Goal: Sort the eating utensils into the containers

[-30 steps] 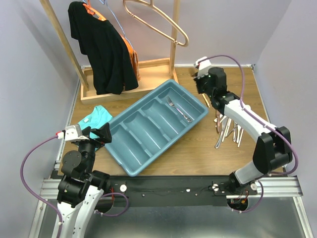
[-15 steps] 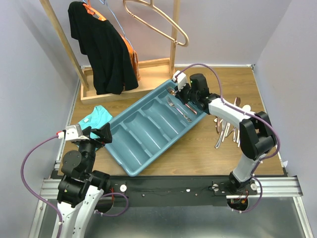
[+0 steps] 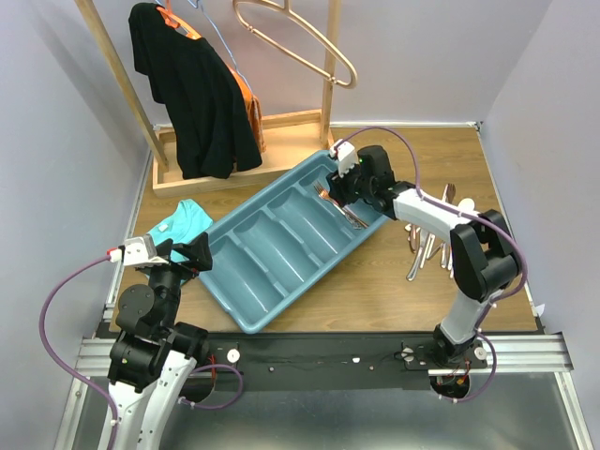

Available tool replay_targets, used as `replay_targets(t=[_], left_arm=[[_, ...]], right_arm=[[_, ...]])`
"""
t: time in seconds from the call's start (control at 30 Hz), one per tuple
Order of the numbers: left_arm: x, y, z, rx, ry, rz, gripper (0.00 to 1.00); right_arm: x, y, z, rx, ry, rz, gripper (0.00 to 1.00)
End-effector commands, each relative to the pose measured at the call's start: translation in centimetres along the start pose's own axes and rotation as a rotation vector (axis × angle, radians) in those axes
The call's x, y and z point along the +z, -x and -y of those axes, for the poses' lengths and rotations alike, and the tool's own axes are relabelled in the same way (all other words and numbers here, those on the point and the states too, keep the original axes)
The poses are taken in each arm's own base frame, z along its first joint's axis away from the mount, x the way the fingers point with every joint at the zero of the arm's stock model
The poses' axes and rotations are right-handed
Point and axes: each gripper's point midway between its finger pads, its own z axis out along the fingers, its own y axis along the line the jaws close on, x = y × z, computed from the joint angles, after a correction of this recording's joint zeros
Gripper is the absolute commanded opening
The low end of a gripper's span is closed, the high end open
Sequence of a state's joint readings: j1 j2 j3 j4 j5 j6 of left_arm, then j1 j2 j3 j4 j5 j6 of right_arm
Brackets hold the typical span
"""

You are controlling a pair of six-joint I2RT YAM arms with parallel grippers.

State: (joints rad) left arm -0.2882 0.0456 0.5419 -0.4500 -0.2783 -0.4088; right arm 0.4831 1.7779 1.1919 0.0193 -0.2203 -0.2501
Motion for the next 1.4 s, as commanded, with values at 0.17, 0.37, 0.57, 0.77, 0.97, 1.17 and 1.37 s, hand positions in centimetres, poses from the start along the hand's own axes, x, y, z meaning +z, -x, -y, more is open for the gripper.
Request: replay_targets(t=[0.17,0.37,0.57,0.77,0.97,1.17,1.37], left_arm=[[-0.1,0.5,0.3,0.003,-0.023,0.024,0.99],[-0.3,0.6,0.3,0.002,-0.025,0.033,0.99],[-0.4,0.8,0.3,0.001,-0.027,0.043,0.99],[-0.5,0.9,0.3,0.002,-0.027,0.049,0.99],[-0.4,0.8,0.3,0.006,-0.028,0.051,0.99],[-0.3,0.8,0.3,0.012,-0.032,0.053,0.99],[-0.3,0.8,0.4,0.014,-0.038,0.052,0.99]], right_arm=[[-6.6,0.9,6.2,0.209,-0.28,-0.01,0.62],[-12.3,-2.5,13.6,0.436,-0.563,-0.017,0.62],[-16.7,-8.6,19.5,0.675,-0.779,-0.042,0.61],[-17.9,-13.8,22.8,0.907,-0.838,-0.07,0.58],[-16.7,-18.4,24.2,1.012,-0.865,-0.126,0.53],[-16.2,-21.1,25.3,1.034,-0.891,-0.143,0.46],[-15.7,-22.0,26.4,1.025,-0.894,-0.161,0.42]])
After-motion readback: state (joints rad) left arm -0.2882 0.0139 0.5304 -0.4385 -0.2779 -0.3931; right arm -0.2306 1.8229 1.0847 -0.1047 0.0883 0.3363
